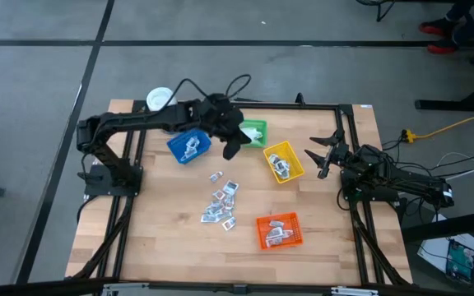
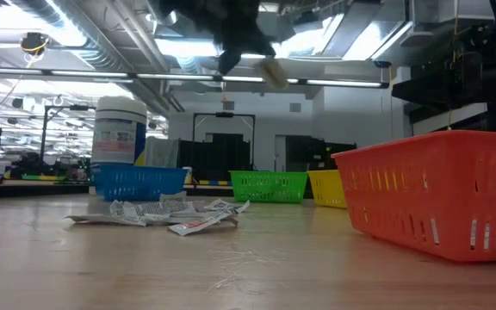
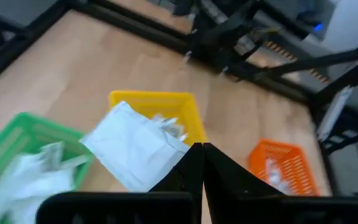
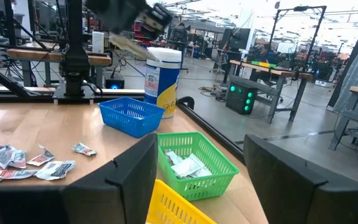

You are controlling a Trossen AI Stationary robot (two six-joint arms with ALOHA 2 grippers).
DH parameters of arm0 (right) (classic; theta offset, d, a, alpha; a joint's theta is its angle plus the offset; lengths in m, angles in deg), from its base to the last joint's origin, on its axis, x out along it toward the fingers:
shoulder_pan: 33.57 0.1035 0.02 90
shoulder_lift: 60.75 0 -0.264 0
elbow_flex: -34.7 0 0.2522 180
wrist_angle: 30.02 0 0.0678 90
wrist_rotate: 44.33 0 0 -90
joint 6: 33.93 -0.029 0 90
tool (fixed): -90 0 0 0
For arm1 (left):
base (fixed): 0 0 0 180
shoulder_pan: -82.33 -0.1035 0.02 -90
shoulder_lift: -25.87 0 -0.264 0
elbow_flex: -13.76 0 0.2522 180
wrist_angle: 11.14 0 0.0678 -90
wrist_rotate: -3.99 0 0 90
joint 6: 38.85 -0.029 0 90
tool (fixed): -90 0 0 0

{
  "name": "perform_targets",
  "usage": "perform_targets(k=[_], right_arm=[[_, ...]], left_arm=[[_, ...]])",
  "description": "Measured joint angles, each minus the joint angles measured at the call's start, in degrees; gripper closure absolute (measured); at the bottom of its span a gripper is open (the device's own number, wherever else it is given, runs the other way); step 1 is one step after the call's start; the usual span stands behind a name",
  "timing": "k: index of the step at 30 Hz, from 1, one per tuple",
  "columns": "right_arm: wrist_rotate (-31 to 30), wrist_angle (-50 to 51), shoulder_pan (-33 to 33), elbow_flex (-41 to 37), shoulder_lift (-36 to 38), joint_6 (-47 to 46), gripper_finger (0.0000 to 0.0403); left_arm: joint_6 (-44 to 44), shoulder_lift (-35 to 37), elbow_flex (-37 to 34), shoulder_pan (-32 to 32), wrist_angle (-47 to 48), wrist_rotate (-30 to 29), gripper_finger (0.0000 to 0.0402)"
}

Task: Pick & Place First Aid Supplies
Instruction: Put the white bandage into the green bin, then put the white ointment pack into the orange bin

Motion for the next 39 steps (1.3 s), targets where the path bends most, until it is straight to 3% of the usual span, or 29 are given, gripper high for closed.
perform_targets(k=[10, 17, 27, 32, 39], right_arm=[[-0.02, -0.04, 0.00, 0.00, -0.01, 0.00, 0.0166], [-0.02, 0.00, 0.00, 0.00, 0.00, 0.00, 0.0166], [-0.02, -0.02, 0.00, 0.00, 0.00, 0.00, 0.0166], [-0.02, 0.00, -0.02, 0.00, 0.00, 0.00, 0.0166], [-0.02, -0.01, 0.00, 0.00, -0.02, 0.00, 0.0166]], left_arm=[[-12.01, -4.75, -0.02, -3.95, 3.73, 2.10, 0.0400], [-18.06, -10.49, -0.02, -5.26, 3.74, -1.29, 0.0400], [-20.25, -15.75, -0.02, -10.01, 1.43, -1.30, 0.0399], [-21.11, -15.98, -0.04, -11.04, 0.31, -1.27, 0.0380], [-21.72, -15.98, -0.04, -11.78, 0.25, -1.28, 0.0319]])
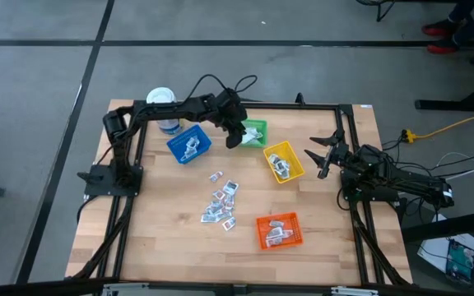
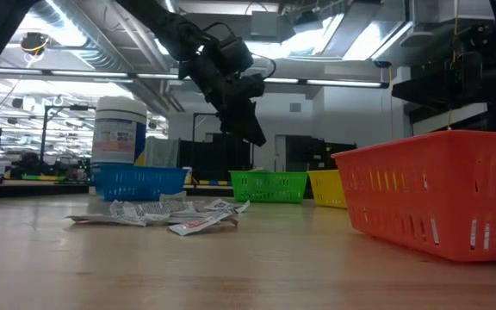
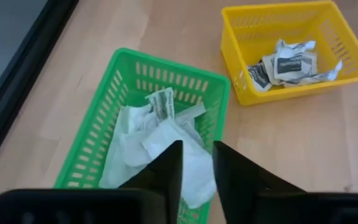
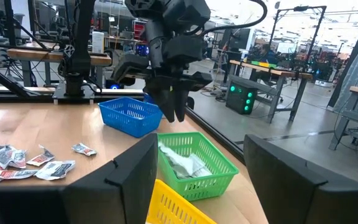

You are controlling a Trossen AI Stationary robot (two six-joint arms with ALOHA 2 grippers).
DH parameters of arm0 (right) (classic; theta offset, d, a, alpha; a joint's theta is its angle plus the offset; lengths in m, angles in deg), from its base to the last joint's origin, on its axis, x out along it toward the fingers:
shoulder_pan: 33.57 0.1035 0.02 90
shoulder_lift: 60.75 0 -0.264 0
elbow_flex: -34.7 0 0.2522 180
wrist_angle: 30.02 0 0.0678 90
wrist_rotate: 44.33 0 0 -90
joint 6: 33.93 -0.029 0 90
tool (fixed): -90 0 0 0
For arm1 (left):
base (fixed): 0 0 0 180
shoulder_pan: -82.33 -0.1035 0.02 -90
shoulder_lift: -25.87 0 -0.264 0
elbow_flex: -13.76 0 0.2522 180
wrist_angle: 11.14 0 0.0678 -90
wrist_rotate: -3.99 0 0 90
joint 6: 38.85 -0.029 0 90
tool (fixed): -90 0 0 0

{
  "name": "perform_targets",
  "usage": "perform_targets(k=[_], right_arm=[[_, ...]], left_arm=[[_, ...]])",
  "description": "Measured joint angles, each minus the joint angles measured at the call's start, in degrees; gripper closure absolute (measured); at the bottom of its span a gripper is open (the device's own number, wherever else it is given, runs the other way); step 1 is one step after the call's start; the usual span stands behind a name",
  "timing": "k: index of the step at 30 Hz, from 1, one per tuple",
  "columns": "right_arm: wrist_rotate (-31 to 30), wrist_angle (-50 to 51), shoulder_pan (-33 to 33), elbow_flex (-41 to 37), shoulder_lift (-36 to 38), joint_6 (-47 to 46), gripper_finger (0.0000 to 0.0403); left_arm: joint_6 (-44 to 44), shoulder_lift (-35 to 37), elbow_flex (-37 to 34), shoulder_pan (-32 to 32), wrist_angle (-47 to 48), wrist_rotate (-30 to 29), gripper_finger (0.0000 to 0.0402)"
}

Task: Pick & Place First Aid Supplies
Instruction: Put the white ointment pack into the orange bin

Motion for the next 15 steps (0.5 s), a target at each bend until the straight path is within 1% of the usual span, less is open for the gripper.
perform_targets(k=[4, 7, 15], right_arm=[[0.00, 0.01, -0.01, 0.00, 0.00, 0.00, 0.0166], [0.00, 0.01, -0.02, 0.00, 0.01, -0.01, 0.0166], [0.00, -0.01, -0.01, 0.00, 0.01, -0.01, 0.0166]], left_arm=[[0.50, 0.00, 1.44, 0.09, 1.42, -0.04, 0.0286], [1.07, 0.00, 4.20, 0.16, 3.54, -0.11, 0.0274], [1.07, 0.07, 10.84, 2.08, 11.73, -3.06, 0.0279]])
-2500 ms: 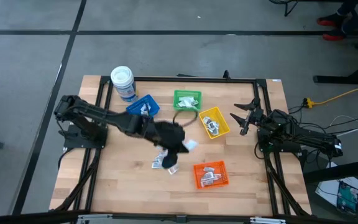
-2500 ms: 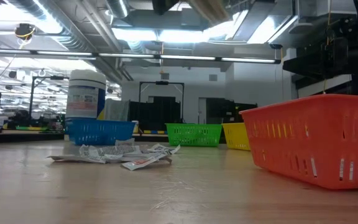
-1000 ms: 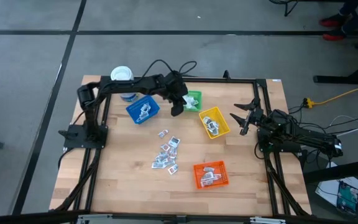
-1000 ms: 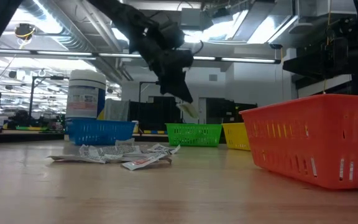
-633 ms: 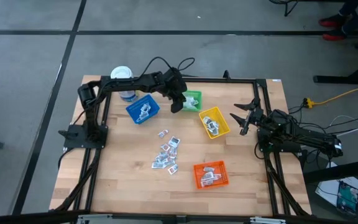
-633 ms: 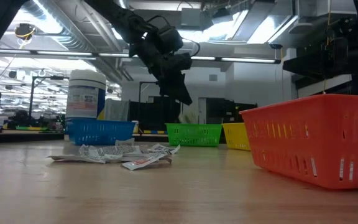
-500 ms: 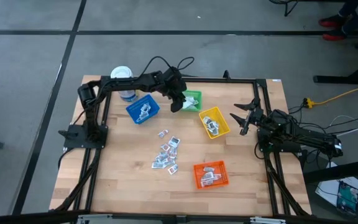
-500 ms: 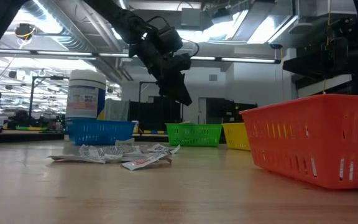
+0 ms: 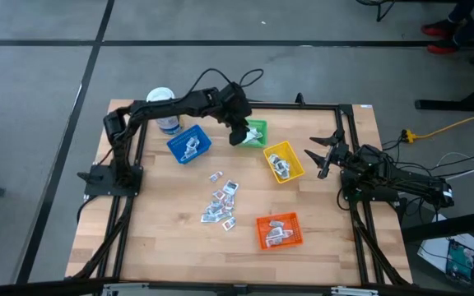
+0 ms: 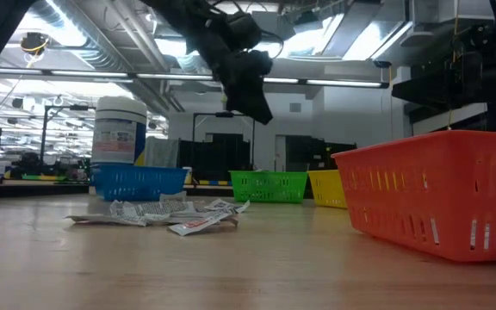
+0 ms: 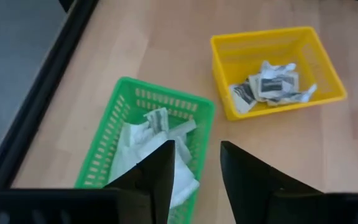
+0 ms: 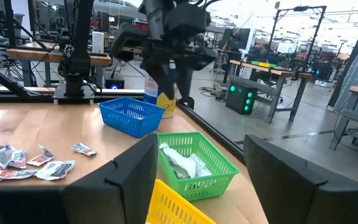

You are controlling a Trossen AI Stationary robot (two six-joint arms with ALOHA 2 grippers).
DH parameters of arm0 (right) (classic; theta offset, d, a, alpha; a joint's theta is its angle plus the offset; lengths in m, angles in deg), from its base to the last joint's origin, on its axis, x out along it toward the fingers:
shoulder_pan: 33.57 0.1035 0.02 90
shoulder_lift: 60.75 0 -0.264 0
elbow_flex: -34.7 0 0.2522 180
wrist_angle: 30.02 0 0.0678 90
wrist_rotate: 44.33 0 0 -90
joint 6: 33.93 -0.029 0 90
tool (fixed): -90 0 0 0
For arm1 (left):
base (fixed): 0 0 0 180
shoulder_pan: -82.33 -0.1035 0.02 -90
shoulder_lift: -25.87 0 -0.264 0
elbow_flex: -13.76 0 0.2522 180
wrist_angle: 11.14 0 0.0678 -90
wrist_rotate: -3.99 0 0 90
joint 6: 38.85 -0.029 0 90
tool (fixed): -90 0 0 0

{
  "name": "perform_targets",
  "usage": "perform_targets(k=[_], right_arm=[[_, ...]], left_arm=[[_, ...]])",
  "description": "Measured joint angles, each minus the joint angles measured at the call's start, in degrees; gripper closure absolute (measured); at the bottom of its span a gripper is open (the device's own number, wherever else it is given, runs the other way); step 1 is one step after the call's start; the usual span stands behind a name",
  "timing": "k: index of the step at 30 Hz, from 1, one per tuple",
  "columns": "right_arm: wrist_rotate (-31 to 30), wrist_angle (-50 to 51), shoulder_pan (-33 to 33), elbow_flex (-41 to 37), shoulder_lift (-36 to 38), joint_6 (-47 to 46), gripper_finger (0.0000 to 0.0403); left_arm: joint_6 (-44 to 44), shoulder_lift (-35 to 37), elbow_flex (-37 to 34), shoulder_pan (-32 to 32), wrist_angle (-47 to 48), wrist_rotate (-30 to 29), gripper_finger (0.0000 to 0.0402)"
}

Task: Pick & Place First Aid Supplies
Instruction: Put the white ointment pack into the orange bin

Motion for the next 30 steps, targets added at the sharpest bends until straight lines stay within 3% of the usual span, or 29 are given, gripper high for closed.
perform_targets(k=[8, 20, 30], right_arm=[[0.00, 0.00, -0.01, 0.00, 0.00, 0.01, 0.0166], [0.00, 0.02, 0.01, 0.00, -0.01, 0.01, 0.0166], [0.00, 0.02, 0.00, 0.00, -0.01, 0.01, 0.0166]], left_arm=[[2.34, 2.16, 0.35, 3.72, 1.82, -1.24, 0.0282], [10.37, 5.32, 0.37, 13.97, 3.26, -14.24, 0.0286], [16.62, 5.62, 0.40, 24.69, 17.71, -17.59, 0.0288]])
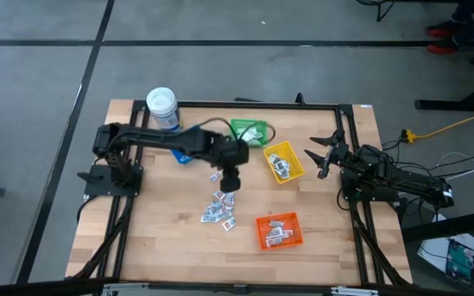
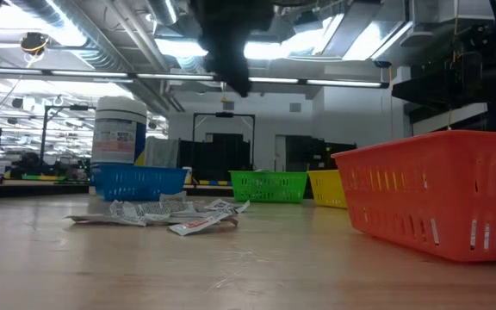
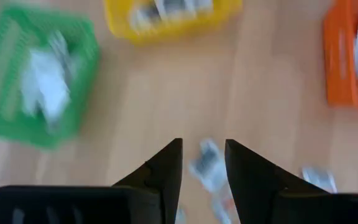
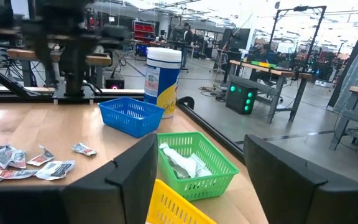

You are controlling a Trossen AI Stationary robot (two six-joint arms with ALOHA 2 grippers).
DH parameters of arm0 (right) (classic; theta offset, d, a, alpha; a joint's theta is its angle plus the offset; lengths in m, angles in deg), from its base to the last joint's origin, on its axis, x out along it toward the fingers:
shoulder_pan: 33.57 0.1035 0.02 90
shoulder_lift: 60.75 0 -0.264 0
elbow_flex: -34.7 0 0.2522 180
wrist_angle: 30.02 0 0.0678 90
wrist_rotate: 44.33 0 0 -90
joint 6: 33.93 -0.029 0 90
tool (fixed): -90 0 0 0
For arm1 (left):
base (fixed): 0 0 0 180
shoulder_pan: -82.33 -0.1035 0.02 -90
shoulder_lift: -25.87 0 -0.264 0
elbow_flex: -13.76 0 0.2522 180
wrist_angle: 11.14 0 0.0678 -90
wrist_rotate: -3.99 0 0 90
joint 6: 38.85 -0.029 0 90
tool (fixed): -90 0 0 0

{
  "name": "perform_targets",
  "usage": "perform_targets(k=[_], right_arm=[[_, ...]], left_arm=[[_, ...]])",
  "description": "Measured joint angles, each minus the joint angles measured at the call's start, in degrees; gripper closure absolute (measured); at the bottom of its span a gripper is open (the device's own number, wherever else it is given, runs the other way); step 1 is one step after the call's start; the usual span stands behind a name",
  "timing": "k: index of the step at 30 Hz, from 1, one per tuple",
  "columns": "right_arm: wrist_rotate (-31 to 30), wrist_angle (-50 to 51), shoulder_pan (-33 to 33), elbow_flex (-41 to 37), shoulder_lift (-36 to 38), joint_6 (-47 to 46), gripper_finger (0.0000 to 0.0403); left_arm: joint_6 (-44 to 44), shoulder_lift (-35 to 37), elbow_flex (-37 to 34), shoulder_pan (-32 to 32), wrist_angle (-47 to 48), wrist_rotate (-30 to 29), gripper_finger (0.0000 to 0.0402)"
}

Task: Pick & Place First Aid Supplies
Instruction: Put the white ointment pack into the orange bin

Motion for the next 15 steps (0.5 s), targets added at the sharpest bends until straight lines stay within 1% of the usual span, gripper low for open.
perform_targets(k=[2, 5, 10, 15], right_arm=[[0.02, 0.00, -0.01, 0.00, 0.00, 0.00, 0.0166], [0.00, 0.00, 0.00, 0.00, 0.00, -0.01, 0.0166], [0.00, 0.00, 0.00, 0.00, 0.00, 0.00, 0.0166], [0.00, -0.02, 0.00, 0.00, 0.00, -0.01, 0.0166]], left_arm=[[1.30, 0.00, 0.00, 2.12, 3.79, 0.17, 0.0288], [1.59, 0.00, -0.07, 5.49, 6.57, -0.32, 0.0288], [4.48, 0.00, -3.48, 9.53, 6.14, -5.82, 0.0288], [6.37, 0.00, -7.99, 10.19, 2.34, -9.84, 0.0288]])
